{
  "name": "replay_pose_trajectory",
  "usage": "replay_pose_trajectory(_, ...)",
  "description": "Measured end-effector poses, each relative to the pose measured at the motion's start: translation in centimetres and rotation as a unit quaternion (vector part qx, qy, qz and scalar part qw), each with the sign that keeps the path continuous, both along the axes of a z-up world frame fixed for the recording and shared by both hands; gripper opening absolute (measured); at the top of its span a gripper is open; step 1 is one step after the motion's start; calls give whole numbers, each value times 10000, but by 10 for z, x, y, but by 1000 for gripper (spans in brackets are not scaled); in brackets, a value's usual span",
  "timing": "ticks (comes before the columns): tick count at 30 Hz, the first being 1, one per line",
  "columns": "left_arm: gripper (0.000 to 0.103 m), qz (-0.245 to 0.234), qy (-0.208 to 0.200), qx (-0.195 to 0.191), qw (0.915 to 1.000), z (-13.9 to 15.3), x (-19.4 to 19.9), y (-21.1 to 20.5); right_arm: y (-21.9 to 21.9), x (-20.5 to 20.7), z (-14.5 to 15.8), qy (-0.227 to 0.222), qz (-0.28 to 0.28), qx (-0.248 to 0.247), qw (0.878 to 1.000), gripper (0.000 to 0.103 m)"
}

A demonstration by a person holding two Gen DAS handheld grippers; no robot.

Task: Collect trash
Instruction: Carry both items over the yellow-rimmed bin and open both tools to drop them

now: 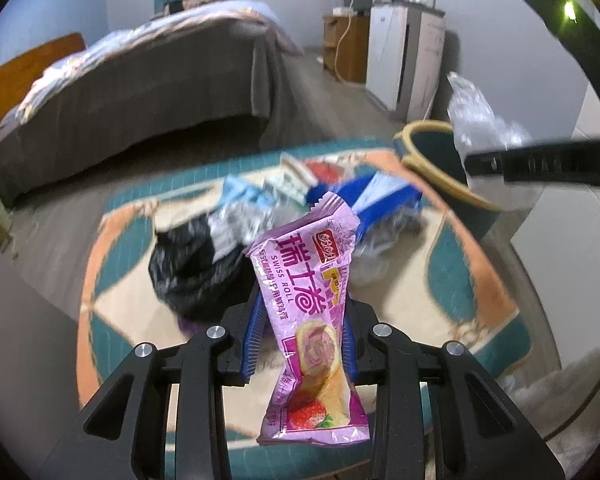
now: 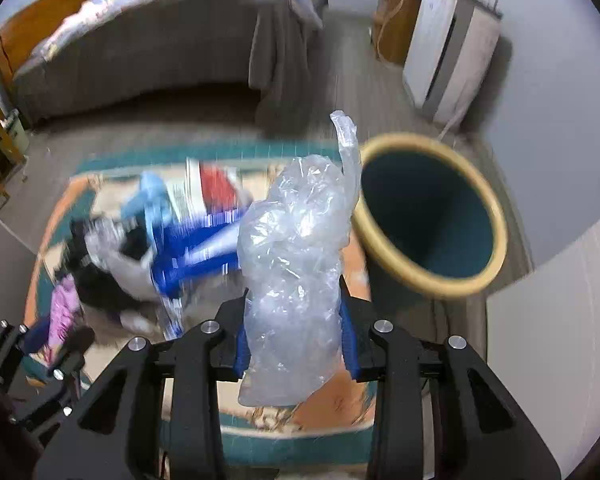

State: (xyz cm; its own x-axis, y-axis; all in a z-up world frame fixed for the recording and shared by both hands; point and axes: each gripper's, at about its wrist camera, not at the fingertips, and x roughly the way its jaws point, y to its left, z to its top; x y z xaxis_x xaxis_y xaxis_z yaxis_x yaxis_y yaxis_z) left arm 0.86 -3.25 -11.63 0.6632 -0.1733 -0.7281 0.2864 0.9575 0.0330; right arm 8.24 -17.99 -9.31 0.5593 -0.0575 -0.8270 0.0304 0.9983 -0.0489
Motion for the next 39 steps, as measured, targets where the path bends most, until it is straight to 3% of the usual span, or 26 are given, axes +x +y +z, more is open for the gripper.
replay_pose_trajectory(7,34,-88,-215,-143,9996,16,5,-13,-16,4,58,-758,215,-128,9968,34)
replay_pose_trajectory(12,34,-114,-304,-310,9990,26,9,-17,-41,0,74,-870,234,-6,9959,34)
replay_pose_trajectory(25,34,-164,-328,-471,9982,34,33,-31,-81,27,82,-945,203,236,9950,35)
replay_pose_trajectory(30,34,-405,-204,-443,9980,36,49,-46,-98,41,74,-859,140,191,9960,35)
replay_pose_trajectory(39,34,-682,-370,-453,9960,58,90,-76,-131,67,48,-569,-156,311,9978,35)
